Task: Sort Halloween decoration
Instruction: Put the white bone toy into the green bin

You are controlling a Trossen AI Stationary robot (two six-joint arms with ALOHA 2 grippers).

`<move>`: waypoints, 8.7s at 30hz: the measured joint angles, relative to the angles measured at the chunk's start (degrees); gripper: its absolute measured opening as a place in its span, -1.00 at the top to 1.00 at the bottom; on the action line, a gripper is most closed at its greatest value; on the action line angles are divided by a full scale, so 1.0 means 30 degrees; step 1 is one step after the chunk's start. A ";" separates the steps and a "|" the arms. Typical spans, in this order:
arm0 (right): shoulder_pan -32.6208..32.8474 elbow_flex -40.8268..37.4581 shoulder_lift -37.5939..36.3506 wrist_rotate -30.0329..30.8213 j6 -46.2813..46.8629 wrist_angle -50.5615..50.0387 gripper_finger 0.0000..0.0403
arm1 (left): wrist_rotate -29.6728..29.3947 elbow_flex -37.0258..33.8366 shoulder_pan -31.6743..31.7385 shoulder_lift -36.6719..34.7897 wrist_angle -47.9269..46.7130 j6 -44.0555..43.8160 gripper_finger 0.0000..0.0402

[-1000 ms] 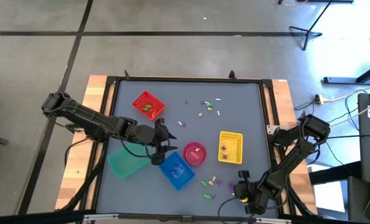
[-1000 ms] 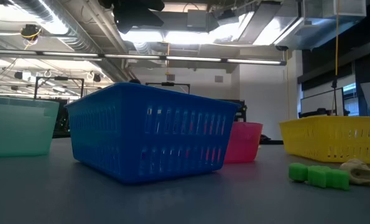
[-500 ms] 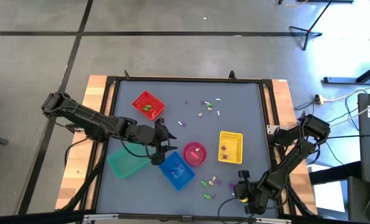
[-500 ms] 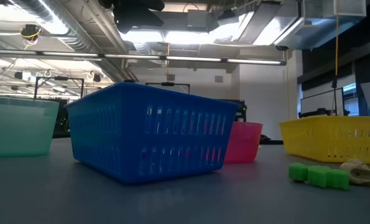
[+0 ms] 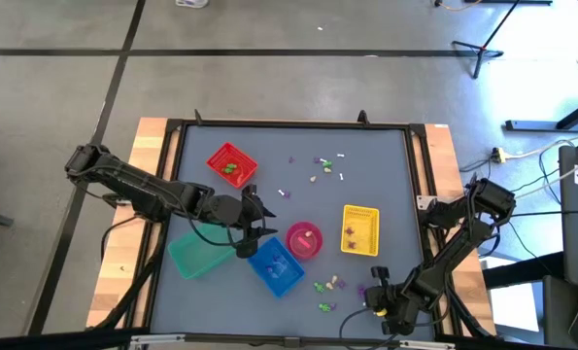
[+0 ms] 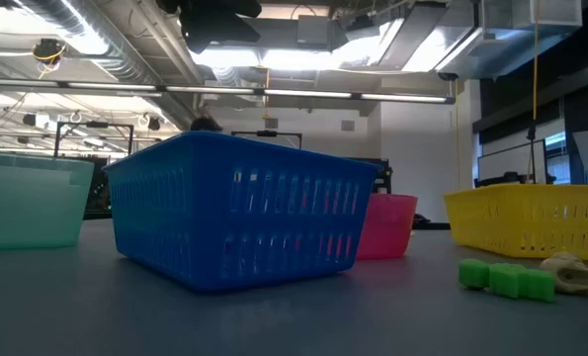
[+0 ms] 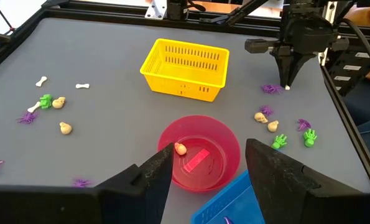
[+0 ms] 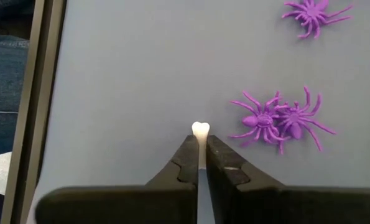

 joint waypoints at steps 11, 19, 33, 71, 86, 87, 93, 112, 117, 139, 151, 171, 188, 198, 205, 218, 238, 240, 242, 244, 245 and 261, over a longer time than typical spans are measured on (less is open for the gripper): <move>0.0000 0.0006 -0.0036 -0.0006 0.0000 0.0037 0.94 | 0.0000 0.0000 -0.0003 0.0000 0.0006 -0.0005 0.08; 0.0007 0.0894 0.0015 -0.0320 -0.0146 -0.0483 0.94 | 0.0000 0.0000 0.0001 0.0000 0.0005 0.0001 0.08; -0.0752 0.2482 0.0000 0.0269 -0.1590 -0.3476 0.95 | -0.0007 0.0000 0.0001 0.0000 0.0006 0.0002 0.08; -0.9467 0.7533 -0.0051 0.2020 -1.9478 -0.3788 0.95 | 0.0095 0.0000 -0.1069 0.0000 0.0816 0.0119 0.08; -1.2724 0.7533 -0.0058 0.4894 -2.2323 -0.2732 0.95 | -0.2079 0.0000 -0.1068 0.0000 0.0859 -0.1979 0.08; -1.2960 0.7533 -0.0058 0.5086 -2.2654 -0.2335 0.95 | -0.2384 0.0000 -0.1061 0.0000 0.0859 -0.2298 0.08; -1.3913 0.7533 -0.0058 0.5666 -2.4297 0.1049 0.95 | -0.3489 0.0000 -0.0702 0.0000 0.0848 -0.5250 0.08; -1.4003 0.7533 0.0411 0.2379 -2.5199 0.6692 0.95 | -0.2040 0.0000 0.0241 -0.2859 -0.2412 -0.9080 0.15; -1.4003 0.7533 0.1916 0.0978 -2.5237 1.0409 0.95 | -0.2245 0.0000 0.0241 -0.4839 -0.4315 -0.9012 0.22; -1.5763 1.5835 1.1293 -0.4508 -2.6134 1.3989 0.95 | -0.4804 0.0000 0.0314 -0.7672 -0.5184 -0.7845 0.26; -1.5781 1.7216 1.2451 -0.4355 -2.6126 1.3095 0.81 | -0.4889 0.0000 0.0314 -0.7672 -0.5174 -0.7830 0.26; -1.5606 1.7195 0.8869 -0.1993 -2.6160 0.2687 0.14 | -0.5042 0.0000 0.0385 -0.6712 -0.4999 -0.6426 0.26; -1.7041 1.7191 0.0789 -0.2228 -2.3297 -1.6975 0.14 | -0.0692 0.0000 0.4493 -0.2044 0.0613 -0.3298 0.26; -1.7515 1.7187 -0.1370 0.0024 -2.2406 -1.8904 0.14 | 0.0319 0.0000 0.5842 0.0298 0.1028 -0.1061 0.26; -1.9250 1.5637 -0.2566 -0.0335 -2.1947 -1.7803 0.14 | 0.1940 0.0000 0.6664 0.0776 0.1196 -0.0001 0.26; -2.3474 0.8611 -0.3695 -0.0963 -2.5131 -0.4983 0.14 | 0.3658 0.0029 0.8808 0.2880 0.1128 0.2403 0.26; -2.4749 0.8320 -0.1857 -0.6412 -2.5012 -0.0688 0.14 | 0.3621 0.0007 0.9827 0.7945 0.1058 0.7637 0.26; -2.4749 0.8291 -0.1826 -0.6395 -2.5012 -0.0883 0.14 | 0.3637 -0.0007 0.9984 0.7988 0.0988 0.8509 0.26; -2.4749 0.8320 -0.1743 -0.6428 -2.5005 -0.0678 0.14 | 0.3746 0.0007 1.0084 0.8021 0.1115 0.9083 0.26; -2.4749 0.8320 -0.1712 -0.6504 -2.5000 -0.0821 0.14 | 0.4362 0.0000 1.0216 0.8036 0.1038 0.9334 0.26; -2.4749 0.8320 -0.1705 -0.6508 -2.5003 -0.0812 0.14 | 0.4728 0.0000 1.0275 0.8038 0.1046 0.9511 0.26; -2.4749 0.8313 -0.1566 -0.6512 -2.5012 -0.0258 0.14 | 0.5706 0.0013 1.0342 0.9552 0.1420 1.1675 0.26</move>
